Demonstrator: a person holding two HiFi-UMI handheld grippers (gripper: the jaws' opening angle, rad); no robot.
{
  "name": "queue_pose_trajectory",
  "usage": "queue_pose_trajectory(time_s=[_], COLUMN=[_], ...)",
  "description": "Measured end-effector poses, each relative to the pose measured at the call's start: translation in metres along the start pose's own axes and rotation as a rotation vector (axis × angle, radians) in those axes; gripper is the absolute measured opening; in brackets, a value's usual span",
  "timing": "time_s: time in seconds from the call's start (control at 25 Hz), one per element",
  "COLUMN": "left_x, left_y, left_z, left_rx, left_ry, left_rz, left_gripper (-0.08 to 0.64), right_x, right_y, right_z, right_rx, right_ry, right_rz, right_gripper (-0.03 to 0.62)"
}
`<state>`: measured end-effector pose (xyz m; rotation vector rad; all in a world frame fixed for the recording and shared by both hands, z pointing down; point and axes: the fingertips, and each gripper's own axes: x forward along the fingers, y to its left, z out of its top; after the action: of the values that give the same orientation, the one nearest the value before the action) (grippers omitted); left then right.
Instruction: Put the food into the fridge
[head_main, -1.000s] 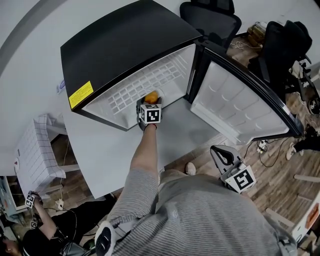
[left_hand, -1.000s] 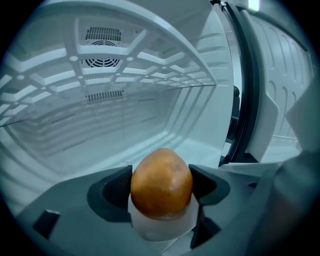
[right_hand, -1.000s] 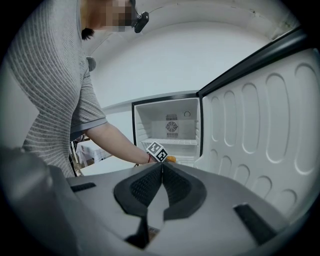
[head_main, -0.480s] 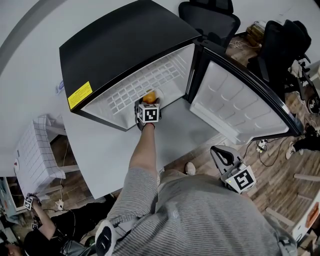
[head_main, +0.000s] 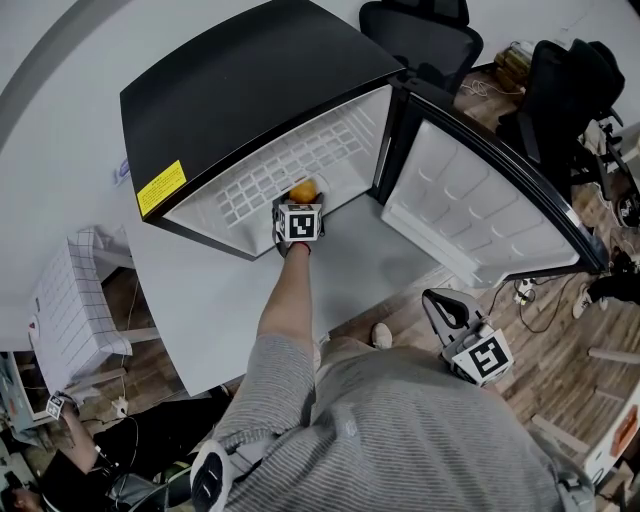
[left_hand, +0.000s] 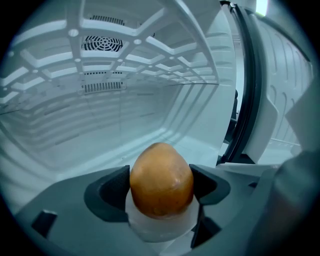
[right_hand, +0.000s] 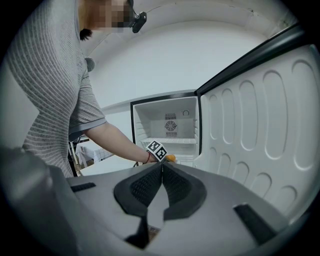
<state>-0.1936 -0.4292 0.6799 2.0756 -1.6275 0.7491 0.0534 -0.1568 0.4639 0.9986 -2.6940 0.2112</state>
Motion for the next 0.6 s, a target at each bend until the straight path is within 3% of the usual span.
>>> queue_pose_trajectory(time_s=[0.36, 0.6], left_x=[-0.005, -0.009], left_y=[-0.0023, -0.0051], left_z=[0.0021, 0.0083], left_rx=[0.018, 0.028], left_ry=[0.009, -0.037], left_rz=[0.0, -0.01], left_gripper=[0.387, 0.4], right_x=[-0.0009, -0.0016], right_y=[0.0005, 0.0041], right_z=[0.001, 0.0006], right_rx=[0.001, 0.0], right_ry=[-0.005, -0.014], right_rz=[0.004, 0.017], right_gripper=[0.012, 0.012])
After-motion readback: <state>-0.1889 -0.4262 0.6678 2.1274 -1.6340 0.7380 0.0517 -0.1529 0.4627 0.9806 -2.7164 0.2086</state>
